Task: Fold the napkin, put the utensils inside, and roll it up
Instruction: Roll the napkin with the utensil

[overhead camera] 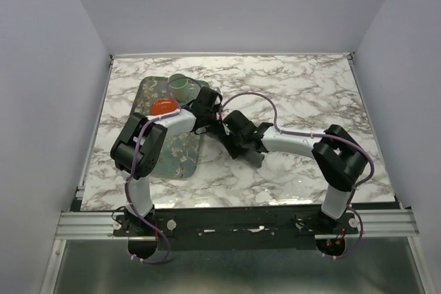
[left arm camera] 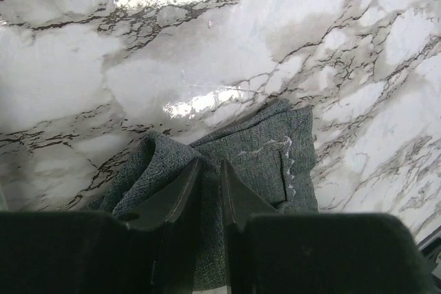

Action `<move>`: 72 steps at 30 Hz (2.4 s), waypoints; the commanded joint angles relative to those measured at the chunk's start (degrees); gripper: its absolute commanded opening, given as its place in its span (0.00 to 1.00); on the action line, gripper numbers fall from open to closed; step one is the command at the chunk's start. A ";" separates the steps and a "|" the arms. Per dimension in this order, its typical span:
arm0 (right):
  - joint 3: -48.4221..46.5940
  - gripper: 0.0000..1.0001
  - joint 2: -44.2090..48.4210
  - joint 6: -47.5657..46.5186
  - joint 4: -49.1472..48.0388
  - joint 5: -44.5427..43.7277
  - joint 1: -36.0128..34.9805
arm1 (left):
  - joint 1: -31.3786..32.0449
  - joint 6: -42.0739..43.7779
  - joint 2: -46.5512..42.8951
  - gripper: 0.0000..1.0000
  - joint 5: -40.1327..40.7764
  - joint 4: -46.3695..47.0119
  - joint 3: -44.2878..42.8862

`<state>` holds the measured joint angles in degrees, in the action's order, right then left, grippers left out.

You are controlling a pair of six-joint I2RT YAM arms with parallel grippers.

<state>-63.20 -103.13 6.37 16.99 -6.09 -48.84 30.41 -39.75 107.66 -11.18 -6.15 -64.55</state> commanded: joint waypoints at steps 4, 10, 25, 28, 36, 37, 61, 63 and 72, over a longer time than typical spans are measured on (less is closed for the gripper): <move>1.94 0.52 -4.09 2.24 -2.84 -2.80 -0.20 | -2.81 2.83 0.72 0.32 -2.27 -7.29 -3.38; 1.94 0.41 -4.36 4.52 -2.67 7.56 1.98 | -3.96 4.15 -2.53 0.40 -2.79 -10.19 -7.33; 7.21 0.34 -7.17 13.40 -7.14 37.10 16.57 | -2.03 6.00 -7.90 0.42 -6.05 -10.63 -6.03; 8.44 0.35 -8.49 14.98 -9.34 40.97 17.99 | -0.01 5.65 -8.51 0.42 -6.05 -10.02 -4.36; 7.21 0.37 -11.12 16.39 -10.84 45.81 18.43 | 2.19 1.60 -5.18 0.34 -7.55 -4.22 -1.80; 7.13 0.37 -11.39 16.31 -10.84 45.99 18.52 | 2.19 1.69 -4.57 0.34 -6.67 -4.22 -2.06; 6.87 0.57 4.33 9.10 0.74 31.60 18.52 | 1.49 3.54 1.50 0.29 -1.83 -1.93 -0.57; 5.55 0.57 7.24 7.44 2.95 28.25 17.29 | 1.49 3.54 1.59 0.28 -1.74 -1.93 -0.57; 2.21 0.55 10.50 5.14 5.59 12.42 8.24 | 1.58 3.45 2.47 0.28 -2.18 -2.02 -0.75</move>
<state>-58.30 -92.79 13.72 19.38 15.66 -36.93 32.38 -37.12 107.96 -16.23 -7.33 -66.08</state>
